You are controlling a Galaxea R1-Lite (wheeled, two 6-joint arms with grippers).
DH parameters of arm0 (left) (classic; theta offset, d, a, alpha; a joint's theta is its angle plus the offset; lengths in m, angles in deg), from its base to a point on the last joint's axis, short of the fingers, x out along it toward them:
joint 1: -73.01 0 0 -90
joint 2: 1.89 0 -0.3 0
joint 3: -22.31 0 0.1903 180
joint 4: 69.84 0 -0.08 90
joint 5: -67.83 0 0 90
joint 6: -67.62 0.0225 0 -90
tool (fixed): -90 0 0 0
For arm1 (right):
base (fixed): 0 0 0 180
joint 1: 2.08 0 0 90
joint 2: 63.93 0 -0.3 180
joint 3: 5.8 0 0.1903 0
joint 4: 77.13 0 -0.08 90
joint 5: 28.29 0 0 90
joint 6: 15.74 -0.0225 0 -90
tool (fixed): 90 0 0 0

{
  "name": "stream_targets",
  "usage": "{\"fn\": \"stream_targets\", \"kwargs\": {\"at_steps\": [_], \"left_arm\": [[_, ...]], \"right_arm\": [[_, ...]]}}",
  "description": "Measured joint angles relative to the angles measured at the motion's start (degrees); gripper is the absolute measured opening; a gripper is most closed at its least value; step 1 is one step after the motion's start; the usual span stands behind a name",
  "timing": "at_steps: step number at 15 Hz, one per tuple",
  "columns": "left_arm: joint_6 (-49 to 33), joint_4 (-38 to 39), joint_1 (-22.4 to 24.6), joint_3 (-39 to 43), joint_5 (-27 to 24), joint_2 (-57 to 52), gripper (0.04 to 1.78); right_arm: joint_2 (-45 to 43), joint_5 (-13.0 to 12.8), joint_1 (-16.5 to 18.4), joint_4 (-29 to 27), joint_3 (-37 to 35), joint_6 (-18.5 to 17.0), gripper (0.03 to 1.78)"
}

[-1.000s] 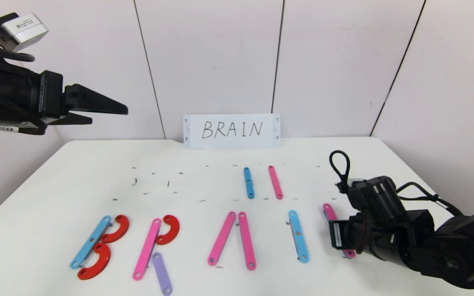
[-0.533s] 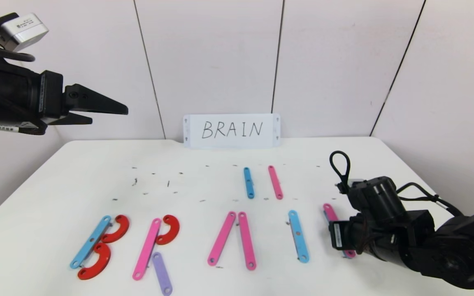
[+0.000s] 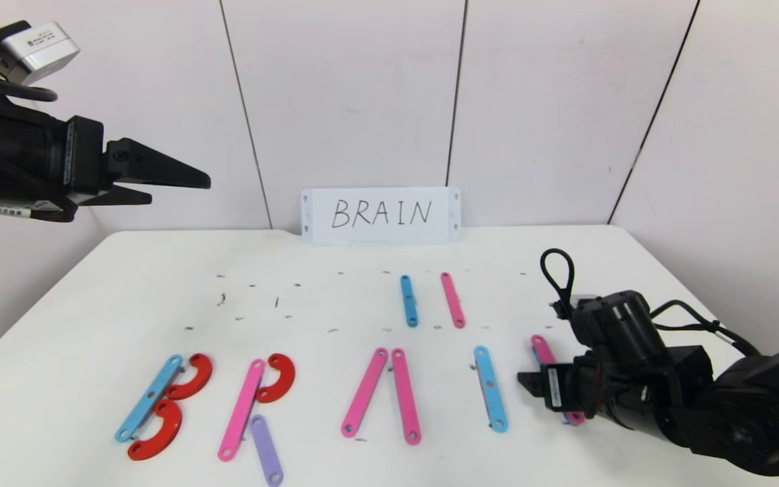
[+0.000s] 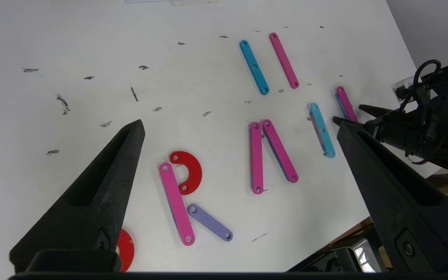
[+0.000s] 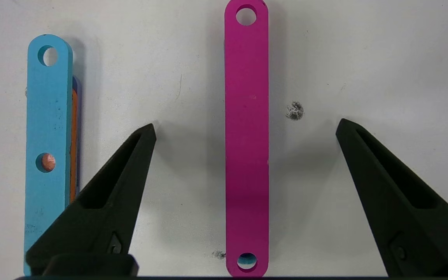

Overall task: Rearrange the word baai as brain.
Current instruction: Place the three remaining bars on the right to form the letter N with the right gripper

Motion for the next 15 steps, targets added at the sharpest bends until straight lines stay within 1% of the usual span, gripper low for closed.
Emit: {"fn": "stream_targets", "kwargs": {"at_steps": [2, 7, 10, 11, 13, 15], "left_arm": [[0.0, 0.0, 0.0, 0.0, 0.0, 0.0, 1.73], [0.0, 0.0, 0.0, 0.0, 0.0, -0.1, 1.73], [0.0, 0.0, 0.0, 0.0, -0.1, -0.1, 1.73], [0.0, 0.0, 0.0, 0.0, -0.1, -0.1, 1.73], [0.0, 0.0, -0.1, 0.0, 0.0, -0.2, 1.73], [0.0, 0.0, -0.2, 0.0, 0.0, -0.3, 1.73]], "right_arm": [[0.0, 0.0, 0.0, 0.0, 0.0, 0.0, 1.72], [-0.9, -0.1, 0.2, -0.3, 0.6, 0.1, 1.72], [-4.2, -0.1, 1.0, -1.9, 3.6, 1.2, 1.72], [-5.7, 0.0, 1.2, -4.1, 5.7, 2.0, 1.72], [-8.4, 0.2, 1.5, -10.7, 11.6, 2.8, 1.72], [-10.2, 0.3, 1.6, -17.4, 19.2, 3.6, 1.72]]}}
